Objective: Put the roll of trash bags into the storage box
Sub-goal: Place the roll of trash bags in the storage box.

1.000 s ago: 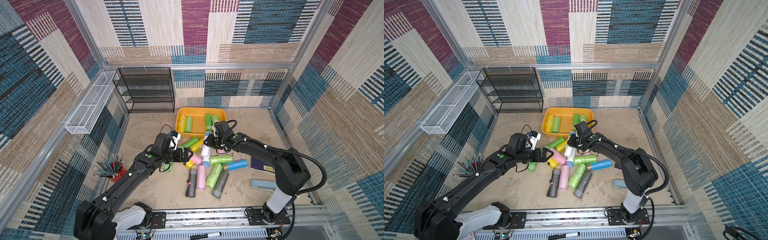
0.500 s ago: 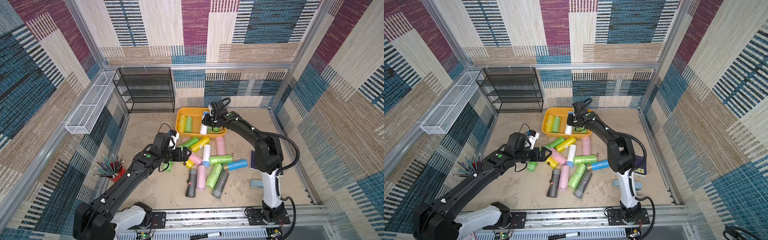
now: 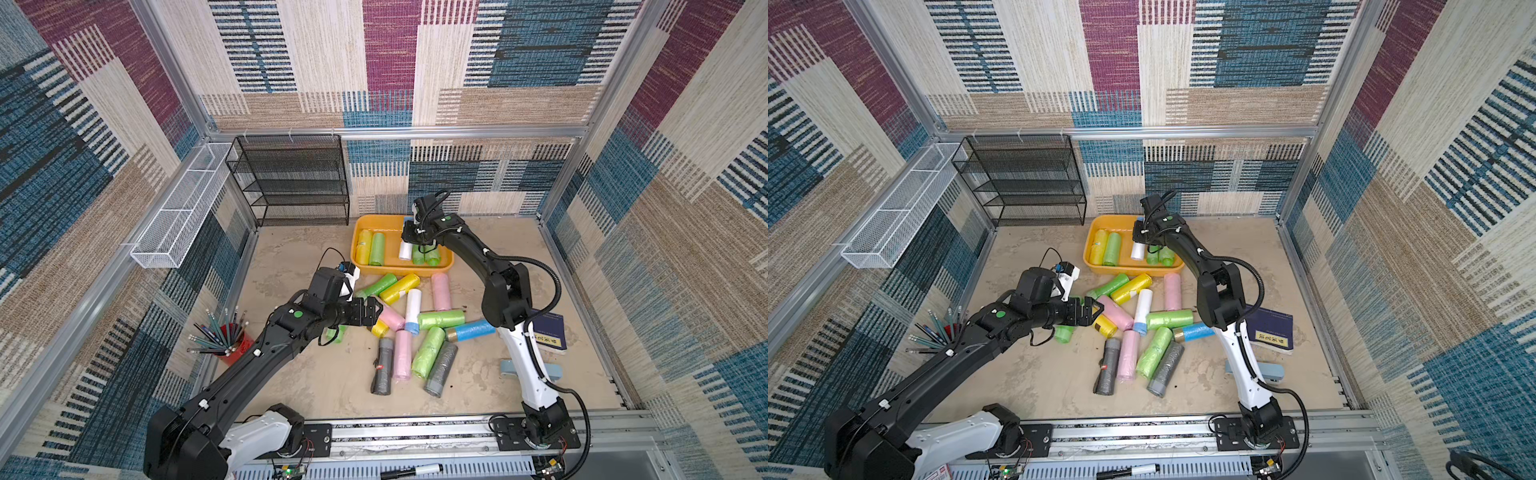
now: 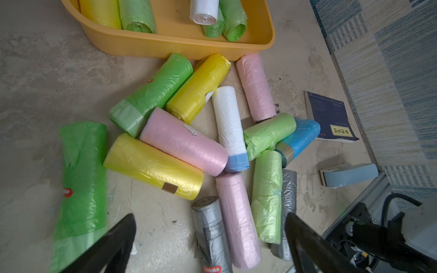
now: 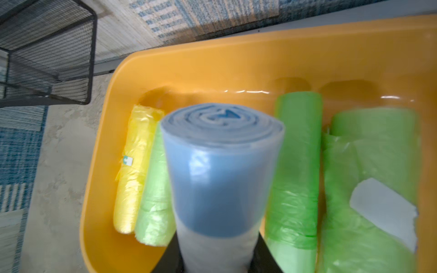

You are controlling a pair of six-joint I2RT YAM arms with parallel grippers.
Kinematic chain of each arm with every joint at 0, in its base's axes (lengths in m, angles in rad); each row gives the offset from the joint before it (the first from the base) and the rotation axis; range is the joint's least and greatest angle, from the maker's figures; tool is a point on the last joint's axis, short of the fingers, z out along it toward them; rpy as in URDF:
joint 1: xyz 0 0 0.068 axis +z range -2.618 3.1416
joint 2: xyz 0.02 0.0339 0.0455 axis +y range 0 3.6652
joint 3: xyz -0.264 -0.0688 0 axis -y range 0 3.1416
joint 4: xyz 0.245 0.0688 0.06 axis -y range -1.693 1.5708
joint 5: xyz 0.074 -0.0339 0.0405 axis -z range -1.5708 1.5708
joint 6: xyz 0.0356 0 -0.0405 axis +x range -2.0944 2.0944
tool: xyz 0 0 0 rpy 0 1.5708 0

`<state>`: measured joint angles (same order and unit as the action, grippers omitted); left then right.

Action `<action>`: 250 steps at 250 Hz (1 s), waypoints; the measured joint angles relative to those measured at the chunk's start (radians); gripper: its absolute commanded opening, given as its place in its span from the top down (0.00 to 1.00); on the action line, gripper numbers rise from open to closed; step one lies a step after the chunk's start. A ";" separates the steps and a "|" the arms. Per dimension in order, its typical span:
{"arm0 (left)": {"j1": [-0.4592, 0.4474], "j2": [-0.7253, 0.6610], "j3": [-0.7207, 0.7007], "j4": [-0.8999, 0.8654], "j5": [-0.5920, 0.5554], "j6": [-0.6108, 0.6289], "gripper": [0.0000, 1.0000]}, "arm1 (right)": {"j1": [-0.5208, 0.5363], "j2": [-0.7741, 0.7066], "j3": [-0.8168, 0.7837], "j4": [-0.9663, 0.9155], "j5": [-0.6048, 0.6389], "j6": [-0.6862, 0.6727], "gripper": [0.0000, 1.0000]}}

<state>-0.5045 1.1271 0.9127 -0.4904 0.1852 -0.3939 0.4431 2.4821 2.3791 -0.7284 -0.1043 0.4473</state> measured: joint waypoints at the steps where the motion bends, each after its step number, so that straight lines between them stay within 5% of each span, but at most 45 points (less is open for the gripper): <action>1: 0.000 0.000 0.000 0.000 0.000 0.000 0.01 | 0.000 0.002 0.004 -0.002 0.000 0.000 0.84; 76: -0.010 0.000 0.003 -0.008 -0.023 0.003 0.01 | 0.001 0.050 0.047 -0.066 0.093 -0.023 0.80; 190: -0.014 0.003 0.006 -0.015 -0.024 0.003 0.01 | 0.001 0.069 0.049 -0.098 0.158 -0.040 0.39; 250: -0.014 0.003 0.007 -0.016 -0.024 0.003 0.01 | 0.001 0.055 0.049 -0.107 0.168 -0.044 0.33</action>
<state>-0.5190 1.1305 0.9199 -0.5060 0.1608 -0.3904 0.4438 2.5370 2.4279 -0.8356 0.0639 0.4030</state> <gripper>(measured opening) 0.984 0.665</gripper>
